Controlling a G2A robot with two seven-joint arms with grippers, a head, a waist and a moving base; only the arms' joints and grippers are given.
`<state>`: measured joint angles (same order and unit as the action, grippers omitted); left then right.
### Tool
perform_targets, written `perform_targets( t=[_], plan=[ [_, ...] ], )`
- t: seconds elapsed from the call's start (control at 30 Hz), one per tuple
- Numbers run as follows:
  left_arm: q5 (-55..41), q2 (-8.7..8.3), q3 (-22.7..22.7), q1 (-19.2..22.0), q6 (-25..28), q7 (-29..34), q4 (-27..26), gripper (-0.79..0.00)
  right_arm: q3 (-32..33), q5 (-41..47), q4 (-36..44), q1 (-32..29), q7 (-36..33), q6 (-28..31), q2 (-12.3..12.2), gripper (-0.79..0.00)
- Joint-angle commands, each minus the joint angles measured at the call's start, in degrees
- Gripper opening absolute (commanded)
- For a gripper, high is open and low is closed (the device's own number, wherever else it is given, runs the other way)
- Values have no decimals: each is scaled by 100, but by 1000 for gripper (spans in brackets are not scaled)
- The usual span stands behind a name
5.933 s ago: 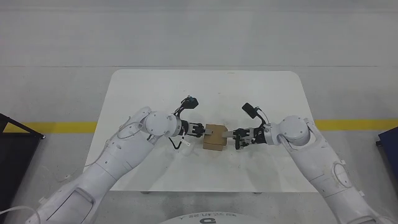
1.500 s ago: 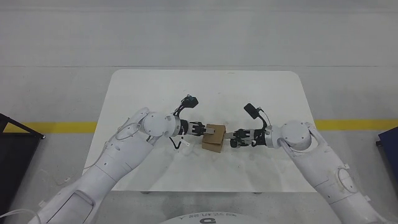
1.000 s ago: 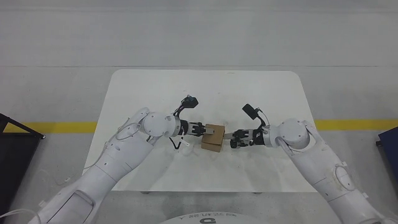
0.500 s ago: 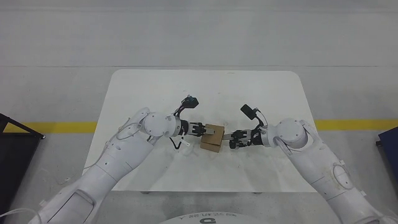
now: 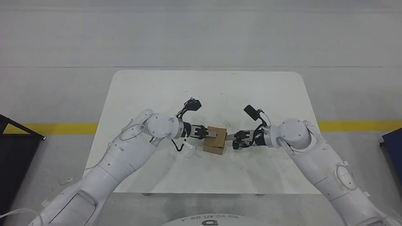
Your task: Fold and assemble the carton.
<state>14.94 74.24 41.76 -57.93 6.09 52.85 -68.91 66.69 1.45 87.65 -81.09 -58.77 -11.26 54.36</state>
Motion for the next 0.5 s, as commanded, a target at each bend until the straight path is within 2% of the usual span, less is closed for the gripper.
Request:
perform_targets(
  t=[0.0, 0.23, 0.47],
  plan=[
    [7, 4, -6, 8, -2, 0, 12, -339, 6, -7, 8, -2, 25, -14, -3, -403],
    [25, 11, -6, 20, -27, -4, 16, -345, 179, 197, 146, -195, 30, 664, -38, -403],
    [45, 10, 5, 16, -23, -8, 11, -348, 14, -43, 162, -117, 21, 332, -29, -406]
  ],
)
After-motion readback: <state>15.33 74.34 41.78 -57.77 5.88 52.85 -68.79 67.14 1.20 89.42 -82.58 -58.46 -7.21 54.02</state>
